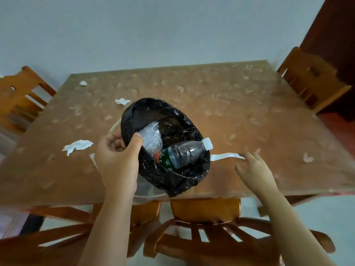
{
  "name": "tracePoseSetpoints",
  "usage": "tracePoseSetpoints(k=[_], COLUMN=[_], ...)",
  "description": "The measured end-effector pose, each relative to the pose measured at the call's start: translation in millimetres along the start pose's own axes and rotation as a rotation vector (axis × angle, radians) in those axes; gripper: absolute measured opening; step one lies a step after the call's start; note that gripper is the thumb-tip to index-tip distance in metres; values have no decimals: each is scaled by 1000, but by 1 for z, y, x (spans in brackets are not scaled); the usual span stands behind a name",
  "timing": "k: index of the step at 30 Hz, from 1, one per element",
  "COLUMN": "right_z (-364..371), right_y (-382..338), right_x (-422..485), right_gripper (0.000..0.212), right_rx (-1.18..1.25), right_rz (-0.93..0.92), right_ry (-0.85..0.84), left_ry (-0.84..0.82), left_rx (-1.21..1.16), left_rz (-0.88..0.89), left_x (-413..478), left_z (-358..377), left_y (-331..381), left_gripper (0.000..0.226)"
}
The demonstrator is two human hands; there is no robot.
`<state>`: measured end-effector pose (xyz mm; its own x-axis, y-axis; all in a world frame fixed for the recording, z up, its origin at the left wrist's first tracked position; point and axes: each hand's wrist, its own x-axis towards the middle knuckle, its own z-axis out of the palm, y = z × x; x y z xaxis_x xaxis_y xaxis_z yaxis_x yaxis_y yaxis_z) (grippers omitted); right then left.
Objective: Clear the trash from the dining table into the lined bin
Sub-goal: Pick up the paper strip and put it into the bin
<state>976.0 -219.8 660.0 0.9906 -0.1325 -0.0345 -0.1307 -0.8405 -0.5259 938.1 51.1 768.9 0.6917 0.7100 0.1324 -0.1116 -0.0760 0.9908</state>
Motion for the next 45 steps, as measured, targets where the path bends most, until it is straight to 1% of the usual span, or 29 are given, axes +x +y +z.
tracePoseSetpoints(k=[5, 9, 11, 17, 20, 24, 27, 30, 33, 35, 37, 40, 45], right_z=[21, 39, 48, 64, 70, 73, 66, 48, 23, 7, -4, -17, -34], right_y=[28, 48, 57, 81, 87, 90, 83, 64, 36, 15, -6, -31, -58], right_x=[53, 78, 88, 112, 111, 103, 94, 88, 80, 75, 68, 57, 45], right_gripper=[34, 36, 38, 32, 21, 14, 12, 9, 20, 21, 18, 11, 10], right_rx=[-27, -26, -74, -218, -219, -129, 52, 254, 457, 571, 622, 590, 451], right_rz=[86, 118, 127, 158, 193, 234, 327, 378, 312, 263, 223, 130, -89], right_ry=[-80, -109, -125, -167, -165, -152, -99, 14, 145, 203, 246, 257, 155], left_ry=[6, -15, -17, 20, 11, -23, -44, -88, -126, -140, -150, -162, -189], left_rx=[52, 147, 187, 210, 183, 132, 93, 72, 52, 31, 24, 7, 6], left_rz=[-40, -22, -10, -47, -78, -102, -110, -94, -82, -75, -58, -39, -27], left_x=[20, 26, 30, 43, 47, 51, 52, 51, 47, 45, 44, 42, 42], left_z=[35, 54, 63, 81, 85, 85, 82, 78, 70, 66, 61, 55, 43], left_y=[-24, -36, -41, -52, -54, -55, -52, -48, -44, -42, -39, -33, -25], left_gripper=[19, 17, 16, 17, 18, 24, 18, 13, 12, 13, 14, 16, 12])
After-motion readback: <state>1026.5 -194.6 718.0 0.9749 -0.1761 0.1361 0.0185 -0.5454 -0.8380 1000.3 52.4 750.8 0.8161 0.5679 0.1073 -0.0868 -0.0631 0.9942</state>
